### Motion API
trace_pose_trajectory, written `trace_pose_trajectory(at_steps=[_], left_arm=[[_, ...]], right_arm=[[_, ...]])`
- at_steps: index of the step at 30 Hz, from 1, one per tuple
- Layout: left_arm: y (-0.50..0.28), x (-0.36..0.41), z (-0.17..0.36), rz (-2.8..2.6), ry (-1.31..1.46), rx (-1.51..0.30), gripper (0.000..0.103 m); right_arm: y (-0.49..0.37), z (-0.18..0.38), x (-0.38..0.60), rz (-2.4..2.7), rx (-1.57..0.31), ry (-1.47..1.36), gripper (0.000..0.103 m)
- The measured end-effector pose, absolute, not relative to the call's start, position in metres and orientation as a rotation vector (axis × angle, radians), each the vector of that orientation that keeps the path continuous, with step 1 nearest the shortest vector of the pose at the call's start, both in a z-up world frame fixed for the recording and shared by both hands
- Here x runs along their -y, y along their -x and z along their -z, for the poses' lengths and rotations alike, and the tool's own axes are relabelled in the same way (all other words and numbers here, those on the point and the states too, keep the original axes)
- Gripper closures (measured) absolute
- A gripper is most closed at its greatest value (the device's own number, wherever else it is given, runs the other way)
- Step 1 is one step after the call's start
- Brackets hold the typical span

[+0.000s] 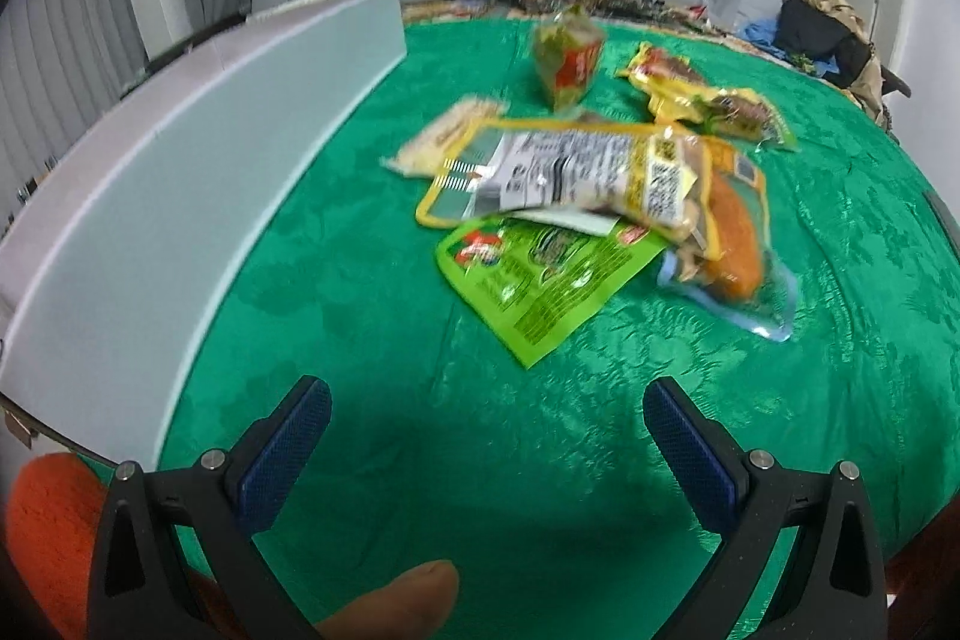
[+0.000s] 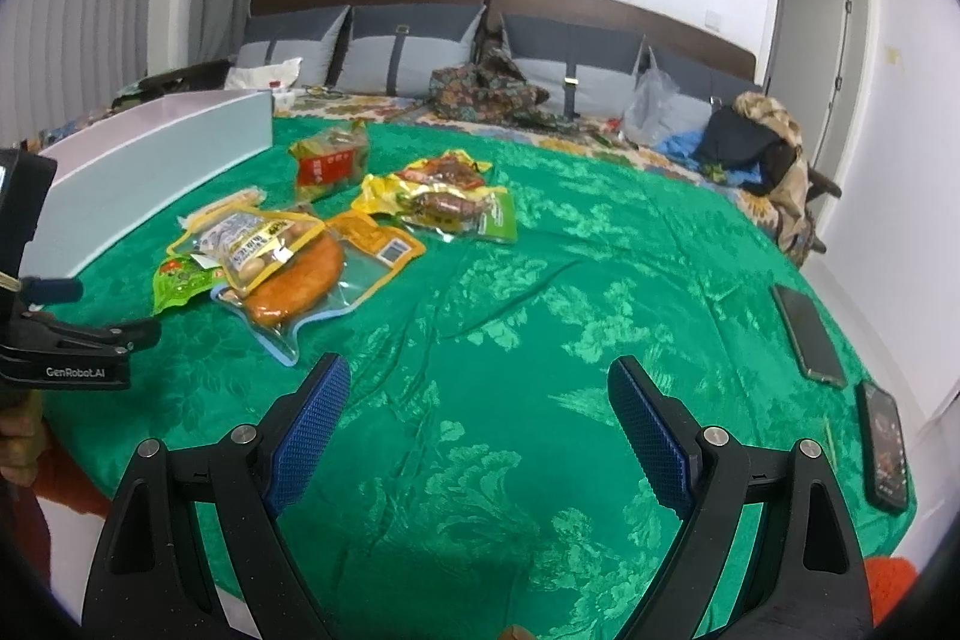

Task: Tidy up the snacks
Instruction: 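Move the left tool toward the yellow-bordered peanut snack bag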

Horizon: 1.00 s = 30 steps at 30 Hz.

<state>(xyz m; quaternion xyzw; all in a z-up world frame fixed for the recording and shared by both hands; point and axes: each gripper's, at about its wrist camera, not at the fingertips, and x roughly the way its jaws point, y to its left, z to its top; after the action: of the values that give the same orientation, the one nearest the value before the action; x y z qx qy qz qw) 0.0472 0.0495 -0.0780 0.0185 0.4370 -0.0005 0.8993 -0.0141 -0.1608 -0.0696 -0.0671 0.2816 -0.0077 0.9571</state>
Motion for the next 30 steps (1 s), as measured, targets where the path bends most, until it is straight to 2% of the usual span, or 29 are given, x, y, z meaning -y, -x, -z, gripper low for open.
trace_pose_trajectory(at_steps=[6, 18, 23, 30], left_arm=[[-0.058, -0.056, 0.094, 0.01, 0.004, -1.008, 0.0], [-0.057, -0.058, 0.095, 0.029, -0.008, -0.995, 0.0], [-0.072, -0.06, 0.093, 0.052, -0.011, -1.114, 0.0], [-0.087, -0.066, 0.059, 0.105, 0.052, -1.08, 0.0]], right_arm=[[0.003, 0.084, 0.167, 0.009, -0.665, 0.101, 0.013], [-0.007, 0.101, 0.167, -0.04, -0.763, 0.065, 0.013], [-0.011, 0.109, 0.166, -0.053, -0.811, 0.065, 0.013], [-0.015, 0.109, 0.174, -0.054, -0.83, 0.016, 0.013]])
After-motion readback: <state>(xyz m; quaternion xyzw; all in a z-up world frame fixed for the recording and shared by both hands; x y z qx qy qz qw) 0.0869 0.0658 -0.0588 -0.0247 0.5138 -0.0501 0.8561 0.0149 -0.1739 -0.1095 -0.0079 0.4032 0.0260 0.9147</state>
